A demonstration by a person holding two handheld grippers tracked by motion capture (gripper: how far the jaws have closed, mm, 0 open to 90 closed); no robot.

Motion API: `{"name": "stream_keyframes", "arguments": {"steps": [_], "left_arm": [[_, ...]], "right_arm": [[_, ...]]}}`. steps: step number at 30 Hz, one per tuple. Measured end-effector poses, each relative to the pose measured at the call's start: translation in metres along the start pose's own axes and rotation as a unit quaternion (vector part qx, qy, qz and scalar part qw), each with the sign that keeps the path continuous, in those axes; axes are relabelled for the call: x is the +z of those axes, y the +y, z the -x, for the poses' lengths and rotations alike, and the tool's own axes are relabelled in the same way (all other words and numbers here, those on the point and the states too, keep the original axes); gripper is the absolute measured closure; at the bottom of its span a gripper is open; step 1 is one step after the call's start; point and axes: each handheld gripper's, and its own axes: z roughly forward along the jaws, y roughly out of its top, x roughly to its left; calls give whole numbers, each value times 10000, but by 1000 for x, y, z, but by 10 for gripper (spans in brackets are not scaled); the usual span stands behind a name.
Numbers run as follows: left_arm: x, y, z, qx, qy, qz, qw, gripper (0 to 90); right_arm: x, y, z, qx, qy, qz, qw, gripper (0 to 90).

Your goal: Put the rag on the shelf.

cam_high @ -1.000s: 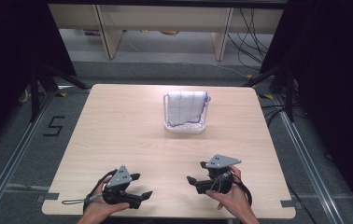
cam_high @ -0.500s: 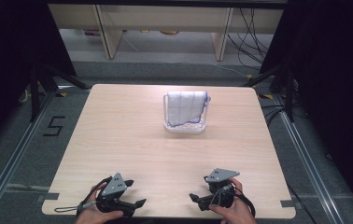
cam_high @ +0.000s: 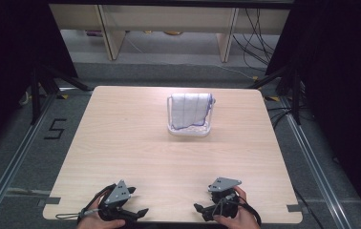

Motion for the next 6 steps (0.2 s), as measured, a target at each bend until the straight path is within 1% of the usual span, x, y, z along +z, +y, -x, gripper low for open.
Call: {"name": "stream_keyframes", "arguments": {"steps": [1,2,3,4,6], "left_arm": [[0,0,1,-68,-27,57,10000,152],[2,0,2,-169,-13,137,9998,151],[1,0,0,-154,-12,32,9999,152],[1,0,-1,-127,-9,-67,9999,151],[1,-1,0,-163,-45,-94,9998,153]], "right_arm": [[0,0,0,6,28,-15,10000,159],[2,-1,1,-185,73,95,9998,159],[2,0,2,-254,114,72,9996,159],[2,0,2,-244,102,68,9996,159],[2,0,2,-181,64,68,9998,159]]}}
